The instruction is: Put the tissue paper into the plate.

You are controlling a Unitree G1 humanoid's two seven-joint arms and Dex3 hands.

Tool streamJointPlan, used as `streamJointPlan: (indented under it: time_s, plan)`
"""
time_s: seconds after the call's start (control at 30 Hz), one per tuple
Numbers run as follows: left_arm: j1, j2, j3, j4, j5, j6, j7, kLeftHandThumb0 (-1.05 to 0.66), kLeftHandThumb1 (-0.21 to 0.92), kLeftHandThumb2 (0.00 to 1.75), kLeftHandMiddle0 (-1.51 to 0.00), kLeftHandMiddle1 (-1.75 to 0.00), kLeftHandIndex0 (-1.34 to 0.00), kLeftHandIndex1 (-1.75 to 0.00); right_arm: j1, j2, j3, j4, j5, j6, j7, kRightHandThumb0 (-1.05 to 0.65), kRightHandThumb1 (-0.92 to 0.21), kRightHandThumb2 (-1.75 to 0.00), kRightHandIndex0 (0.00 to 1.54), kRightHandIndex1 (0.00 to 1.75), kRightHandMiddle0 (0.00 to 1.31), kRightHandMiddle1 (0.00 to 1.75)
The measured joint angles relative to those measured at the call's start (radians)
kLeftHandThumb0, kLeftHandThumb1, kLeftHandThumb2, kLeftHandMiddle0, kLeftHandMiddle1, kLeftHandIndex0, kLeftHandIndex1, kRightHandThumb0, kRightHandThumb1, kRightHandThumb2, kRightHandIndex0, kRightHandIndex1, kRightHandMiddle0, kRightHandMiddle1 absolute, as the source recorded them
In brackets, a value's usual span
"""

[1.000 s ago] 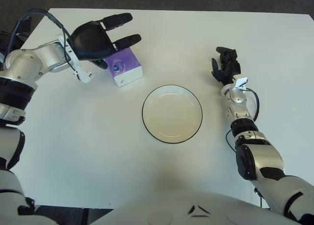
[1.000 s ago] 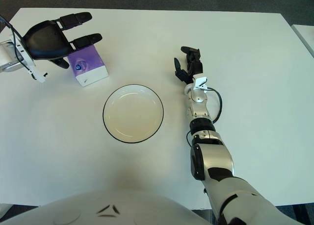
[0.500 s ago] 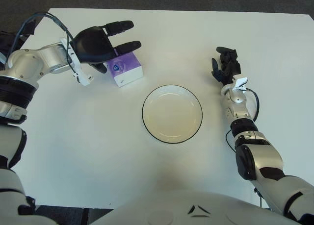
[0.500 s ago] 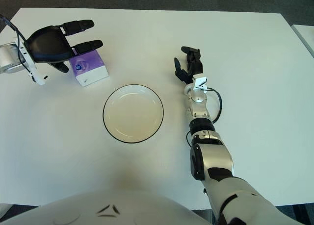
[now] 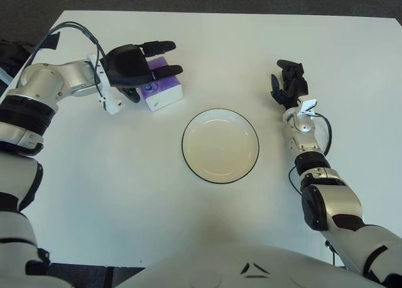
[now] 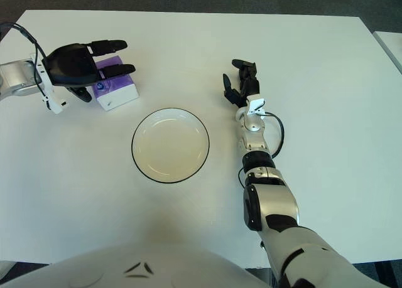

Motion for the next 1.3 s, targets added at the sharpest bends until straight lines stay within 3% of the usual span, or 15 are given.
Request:
streamJointPlan:
  time_s: [0.33,0.93,1.3]
  plan:
    - [-0.009,-0.026,-0.037,0.053,0.009,0.011,-0.014,-0.77,0.77,0.10,-0.08,0.00,0.00,-0.41,0.000,0.001,0.003,0.000,0.000,-0.002,-0.004,-0.59,-0.82,-0.55,0.36,0.21,0.03,1.10]
    - [-0.097,-0.083,-0.127,0.200,0.042,0.054,0.042,-0.76,0.72,0.15,-0.10,-0.01,0.00,-0.52,0.001,0.004,0.012,0.000,0.000,-0.004,-0.012,-0.59,-0.82,-0.55,0.37,0.21,0.03,1.10]
    - [-0.124,-0.082,-0.137,0.205,0.038,0.053,0.024,-0.78,0.71,0.21,-0.08,0.00,0.00,-0.43,0.001,0.004,0.014,-0.003,0.000,-0.005,-0.015,-0.59,-0.82,-0.55,0.37,0.21,0.03,1.10]
